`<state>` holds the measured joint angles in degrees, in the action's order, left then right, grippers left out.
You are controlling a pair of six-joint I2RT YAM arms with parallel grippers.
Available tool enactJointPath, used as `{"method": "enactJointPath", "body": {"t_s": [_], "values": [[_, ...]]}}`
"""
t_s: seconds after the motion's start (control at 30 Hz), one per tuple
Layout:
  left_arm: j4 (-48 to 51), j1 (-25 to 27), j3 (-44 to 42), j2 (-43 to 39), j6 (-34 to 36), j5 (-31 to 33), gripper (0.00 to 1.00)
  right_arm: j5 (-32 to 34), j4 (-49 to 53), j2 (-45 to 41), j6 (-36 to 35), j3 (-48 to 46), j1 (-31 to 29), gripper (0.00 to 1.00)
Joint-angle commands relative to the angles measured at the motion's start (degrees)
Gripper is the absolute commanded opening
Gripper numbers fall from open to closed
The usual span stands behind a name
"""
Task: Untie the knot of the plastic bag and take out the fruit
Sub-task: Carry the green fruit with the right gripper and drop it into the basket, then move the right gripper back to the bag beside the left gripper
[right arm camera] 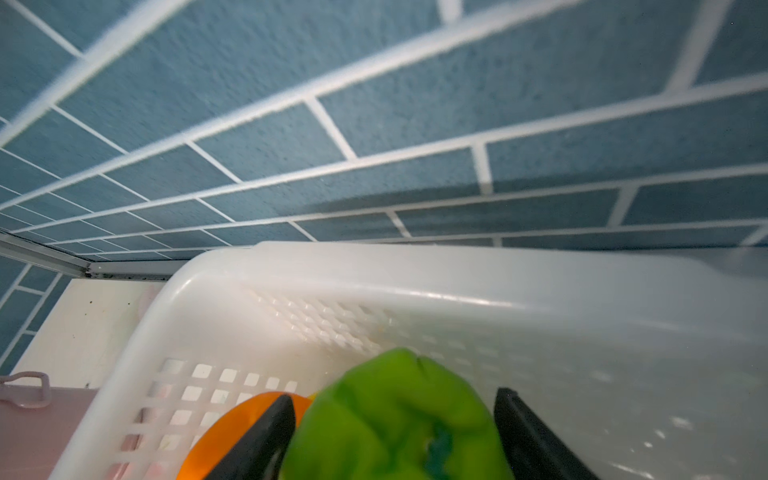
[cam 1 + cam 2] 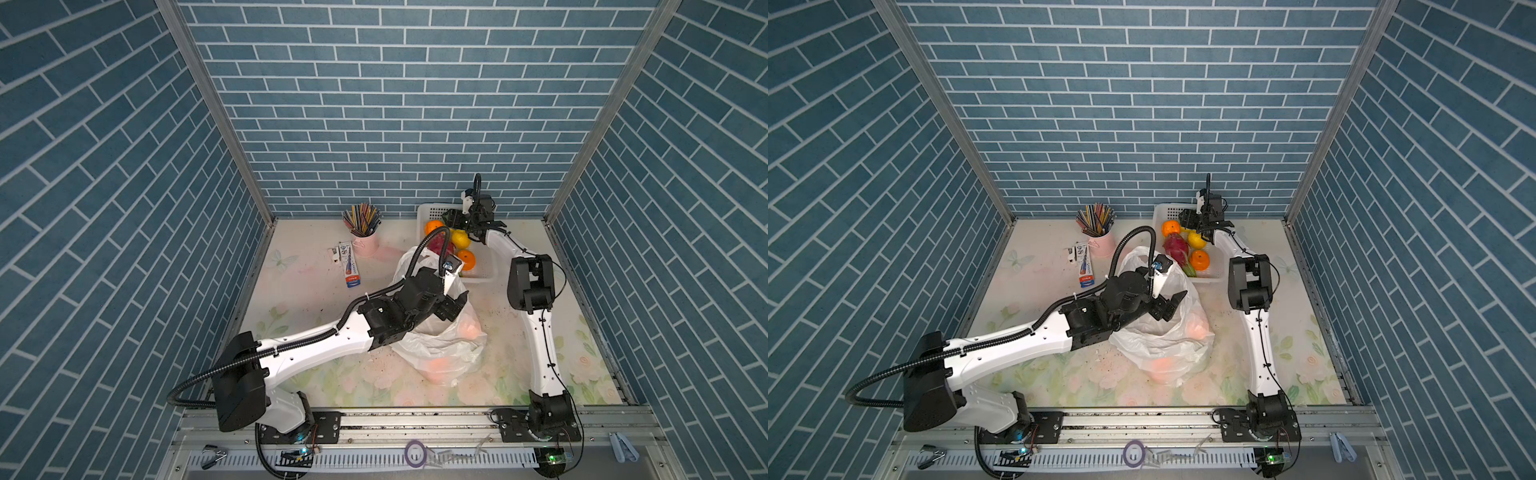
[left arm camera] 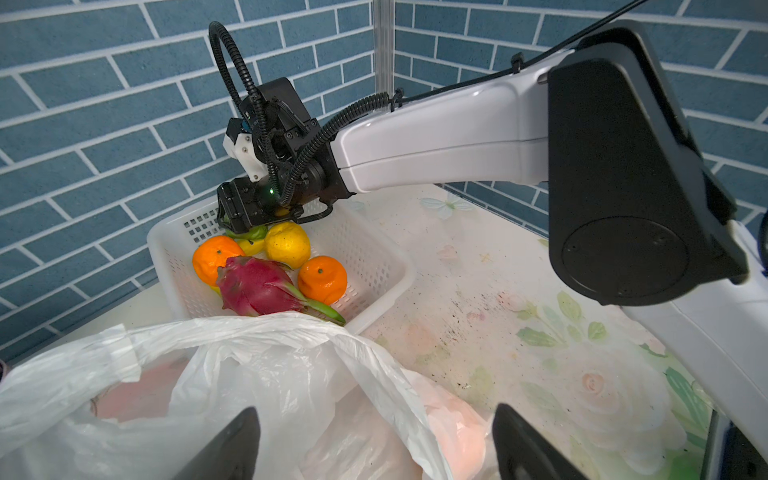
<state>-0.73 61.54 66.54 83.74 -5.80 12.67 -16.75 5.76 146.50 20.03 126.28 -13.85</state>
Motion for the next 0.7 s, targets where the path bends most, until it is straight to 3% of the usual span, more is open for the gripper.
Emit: {"method": "enactJointPath", "body": {"t_s": [0.0, 0.4, 0.67], "values": [[-0.5, 0.2, 0.4, -0.1, -1.6, 0.1, 0.88, 0.6, 4.8, -5.6, -2.9, 0.1, -0.1, 0.81], [0.9, 0.4, -5.0, -7.1, -8.0, 1.7, 0.88, 1.8, 6.9, -20.7, -3.5, -10.5, -0.1, 0.86], [1.5, 0.4, -9.4, -12.5, -10.8, 3.5, 0.87, 4.2, 3.9, -39.0, -5.2, -27.0, -0.3, 0.87]]}}
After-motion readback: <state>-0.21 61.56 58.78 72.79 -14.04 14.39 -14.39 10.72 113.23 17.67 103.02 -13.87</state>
